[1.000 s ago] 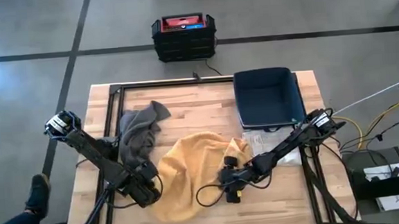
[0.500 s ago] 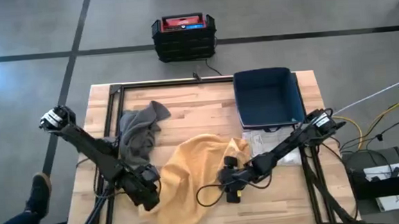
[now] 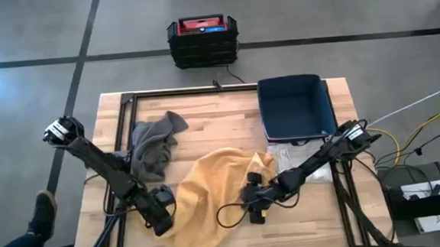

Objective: Fold towel
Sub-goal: Fold the yellow towel

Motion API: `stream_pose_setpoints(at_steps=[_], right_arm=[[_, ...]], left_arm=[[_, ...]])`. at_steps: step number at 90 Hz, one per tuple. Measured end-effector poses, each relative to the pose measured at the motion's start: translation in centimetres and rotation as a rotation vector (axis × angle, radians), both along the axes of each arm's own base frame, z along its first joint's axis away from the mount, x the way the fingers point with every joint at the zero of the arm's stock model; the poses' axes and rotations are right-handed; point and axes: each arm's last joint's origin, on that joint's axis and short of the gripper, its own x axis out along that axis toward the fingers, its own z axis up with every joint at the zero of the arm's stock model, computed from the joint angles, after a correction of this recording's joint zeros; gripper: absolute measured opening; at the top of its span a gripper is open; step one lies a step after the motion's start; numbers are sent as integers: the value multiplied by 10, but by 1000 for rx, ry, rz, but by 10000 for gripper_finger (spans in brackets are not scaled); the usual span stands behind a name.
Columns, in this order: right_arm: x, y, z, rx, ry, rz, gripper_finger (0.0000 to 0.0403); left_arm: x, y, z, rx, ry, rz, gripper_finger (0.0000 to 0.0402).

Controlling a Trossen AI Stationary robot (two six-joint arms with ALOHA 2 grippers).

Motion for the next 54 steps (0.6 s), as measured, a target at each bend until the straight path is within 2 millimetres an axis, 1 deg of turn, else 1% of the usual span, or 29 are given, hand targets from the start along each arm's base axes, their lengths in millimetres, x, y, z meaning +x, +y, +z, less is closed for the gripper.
stream_pose_setpoints(at_steps=[4,8,14,17,30,36,46,54], right_arm=[[0,0,0,-8,0,10,183],[0,0,0,-14,-1,18,183],[0,0,0,-26,-1,33,183],[0,0,0,-30,-1,38,183],[-3,1,-1,-34,35,77,183],[-6,2,-2,-38,69,91,183],[-11,4,-3,-53,109,104,183],[-13,6,-3,-46,118,118,183]], left_arm=[[0,1,-1,18,7,5,127],[-1,2,-1,41,15,11,93],[0,2,5,77,11,29,33],[1,3,9,104,7,45,17],[2,3,38,242,-24,109,17],[2,4,52,318,-24,128,10],[-3,9,74,449,-20,214,4],[-10,14,85,523,1,301,7]])
